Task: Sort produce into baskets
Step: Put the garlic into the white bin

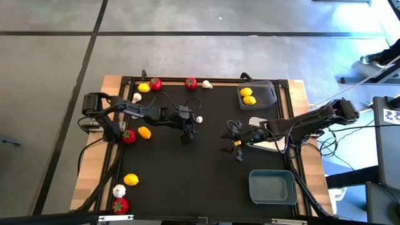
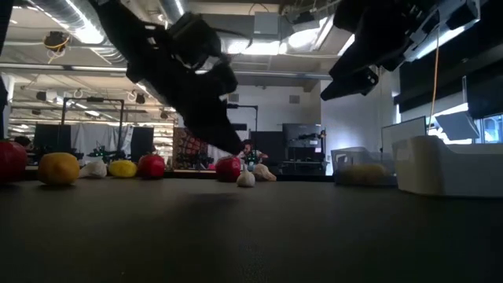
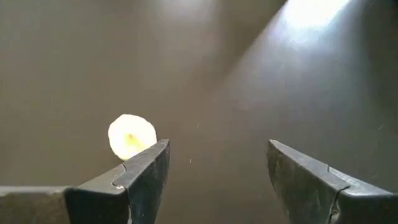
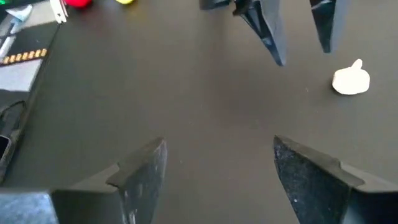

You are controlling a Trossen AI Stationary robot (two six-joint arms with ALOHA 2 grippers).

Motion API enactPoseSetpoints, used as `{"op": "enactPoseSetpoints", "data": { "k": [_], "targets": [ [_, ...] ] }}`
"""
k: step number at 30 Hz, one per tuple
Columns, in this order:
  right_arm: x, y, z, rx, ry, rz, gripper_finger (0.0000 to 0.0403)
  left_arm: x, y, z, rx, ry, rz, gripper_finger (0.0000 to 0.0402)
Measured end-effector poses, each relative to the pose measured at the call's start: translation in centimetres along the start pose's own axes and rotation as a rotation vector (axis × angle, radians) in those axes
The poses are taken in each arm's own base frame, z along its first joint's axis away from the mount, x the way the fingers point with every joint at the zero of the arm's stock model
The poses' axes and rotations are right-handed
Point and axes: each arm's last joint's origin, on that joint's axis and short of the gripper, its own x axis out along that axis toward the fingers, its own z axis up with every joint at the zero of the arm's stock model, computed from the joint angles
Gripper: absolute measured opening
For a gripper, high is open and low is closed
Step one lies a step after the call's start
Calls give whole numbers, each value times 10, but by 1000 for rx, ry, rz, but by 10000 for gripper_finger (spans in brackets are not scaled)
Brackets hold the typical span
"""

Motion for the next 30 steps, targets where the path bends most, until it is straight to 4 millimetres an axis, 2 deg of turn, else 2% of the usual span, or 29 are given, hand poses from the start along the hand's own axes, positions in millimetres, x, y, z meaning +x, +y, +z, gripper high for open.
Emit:
{"op": "enactPoseSetpoints", "data": {
  "k": [7,13,25,30],
  "targets": [
    [1,0,0,0,-1,-1,292,14,1,-7,0,10,-2,260],
    [1,0,0,0,-3,0,292,17,1,-10,6,24,2,260],
    [1,0,0,0,-4,0,292,16,18,-9,-40,9,210,260],
    [1,0,0,0,-8,-11,292,24,24,-8,-64,-34,220,260]
  ]
}}
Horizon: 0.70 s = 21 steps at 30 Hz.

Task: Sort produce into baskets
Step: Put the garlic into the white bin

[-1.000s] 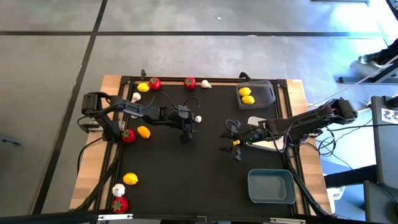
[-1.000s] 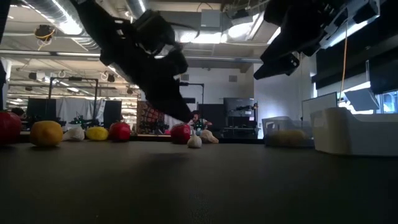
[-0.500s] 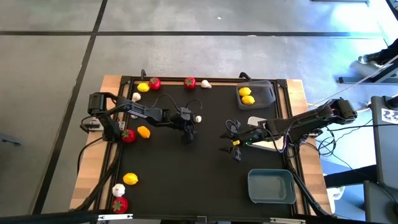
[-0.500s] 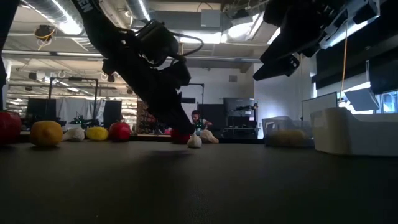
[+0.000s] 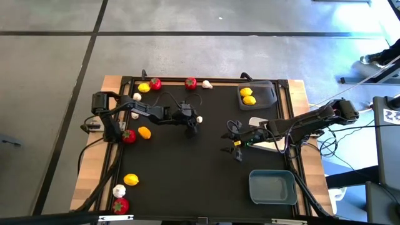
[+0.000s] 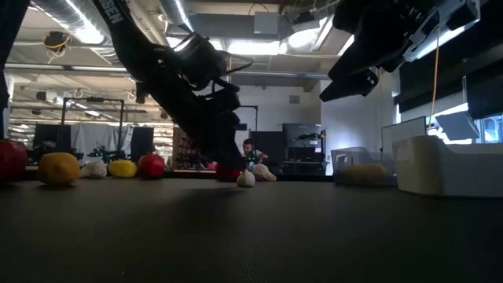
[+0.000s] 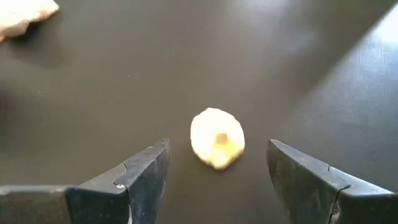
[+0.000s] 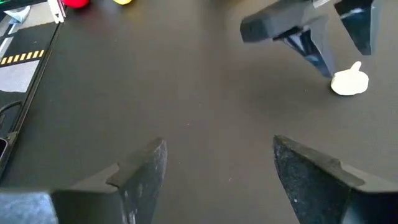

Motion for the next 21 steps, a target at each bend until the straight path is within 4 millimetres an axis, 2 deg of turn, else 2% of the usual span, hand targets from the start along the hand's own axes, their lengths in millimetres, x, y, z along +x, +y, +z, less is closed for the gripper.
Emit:
{"op": "enactPoseSetpoints", "data": {
  "k": [15,21],
  "targets": [
    [0,0,0,0,-6,-14,292,20,-2,-8,13,-43,-4,258],
    [0,0,0,0,-5,-14,292,21,-2,-9,22,-36,-4,208]
  ]
}}
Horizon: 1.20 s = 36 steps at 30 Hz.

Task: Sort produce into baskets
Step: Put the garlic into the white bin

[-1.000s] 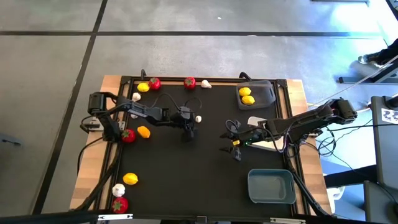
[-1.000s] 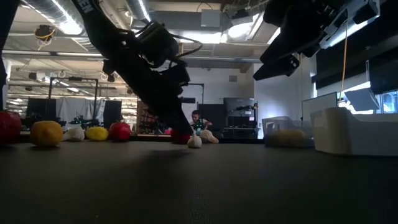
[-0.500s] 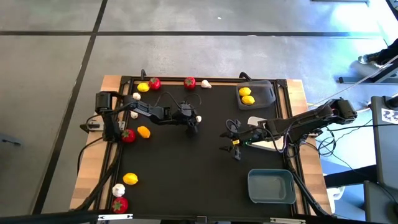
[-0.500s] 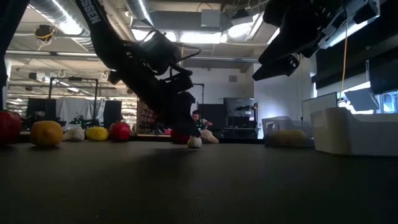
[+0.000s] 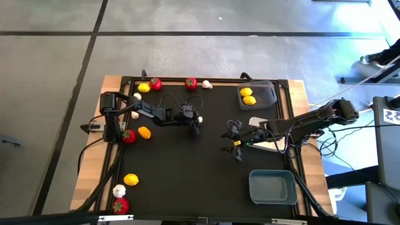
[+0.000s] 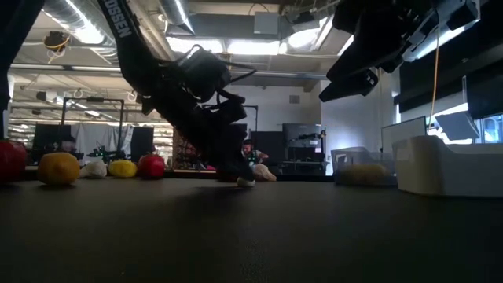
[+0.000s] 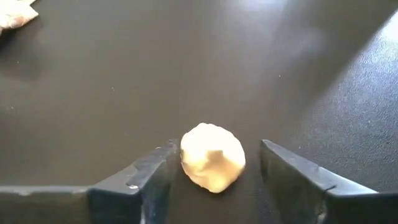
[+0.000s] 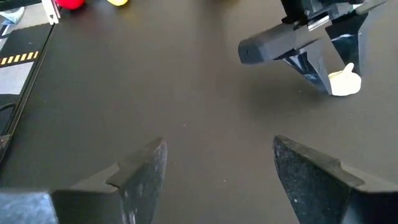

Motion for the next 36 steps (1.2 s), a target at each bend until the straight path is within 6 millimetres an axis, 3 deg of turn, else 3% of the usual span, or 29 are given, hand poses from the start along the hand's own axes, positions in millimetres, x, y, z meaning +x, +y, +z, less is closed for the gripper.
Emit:
{"op": "enactPoseSetpoints", "data": {
  "k": [10,19,30,36],
  "targets": [
    [0,0,0,0,0,0,292,0,0,0,29,-3,-1,112],
    [0,-1,-1,-2,-3,-43,292,-6,-3,5,33,-17,-10,111],
    [0,-1,4,-2,-55,-50,292,-61,-29,47,33,-225,-110,115],
    [-1,-1,10,-91,-133,-123,292,-91,-45,61,9,-319,-183,116]
  ]
}}
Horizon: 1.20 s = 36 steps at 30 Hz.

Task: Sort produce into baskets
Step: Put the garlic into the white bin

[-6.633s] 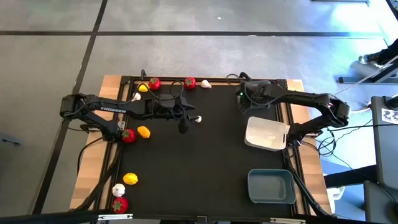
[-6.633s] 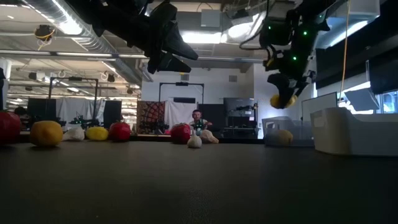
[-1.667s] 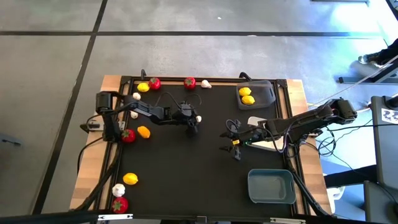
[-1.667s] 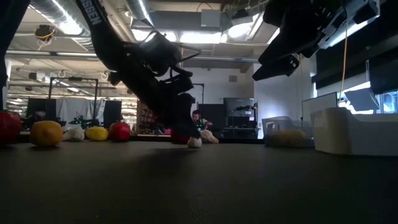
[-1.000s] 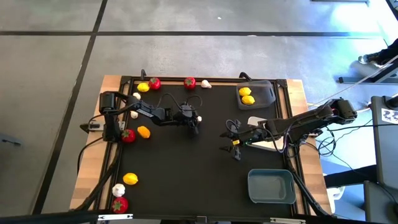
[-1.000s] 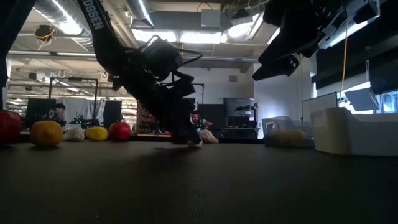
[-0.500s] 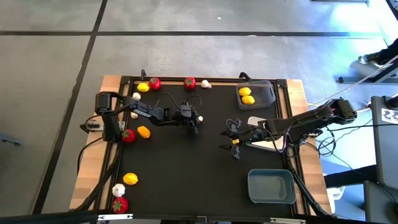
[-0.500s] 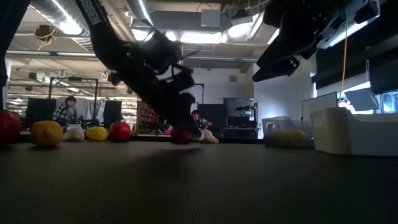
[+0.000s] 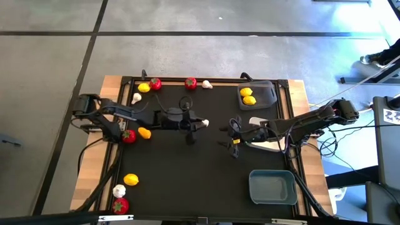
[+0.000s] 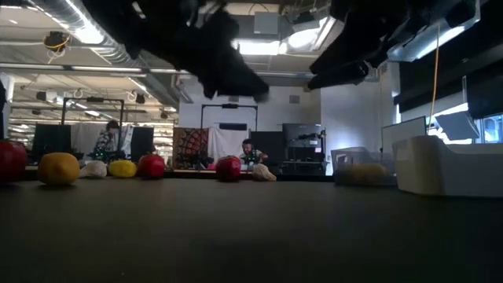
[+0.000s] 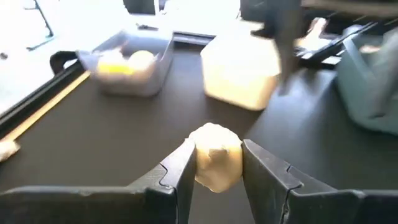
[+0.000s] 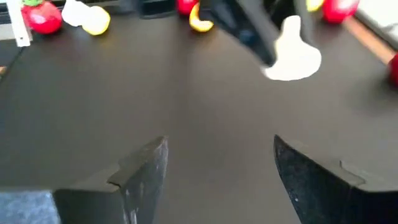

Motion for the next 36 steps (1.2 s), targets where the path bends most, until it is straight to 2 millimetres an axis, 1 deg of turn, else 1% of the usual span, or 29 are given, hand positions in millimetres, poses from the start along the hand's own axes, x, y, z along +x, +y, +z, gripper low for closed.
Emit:
{"op": "enactPoseSetpoints", "data": {
  "k": [4,9,15,25,36],
  "targets": [
    [0,0,7,-97,-71,-26,292,-8,-10,7,-19,-33,-36,116],
    [-1,1,17,-219,-170,-43,292,-11,-20,9,-77,-60,-71,116],
    [-2,2,21,-341,-208,-55,292,-13,-27,14,-143,-113,-102,116],
    [-3,2,23,-339,-238,-56,292,-13,-31,20,-277,-191,-141,116],
    [-5,4,33,-332,-339,-52,292,-11,-40,23,-256,-275,-178,116]
  ]
}}
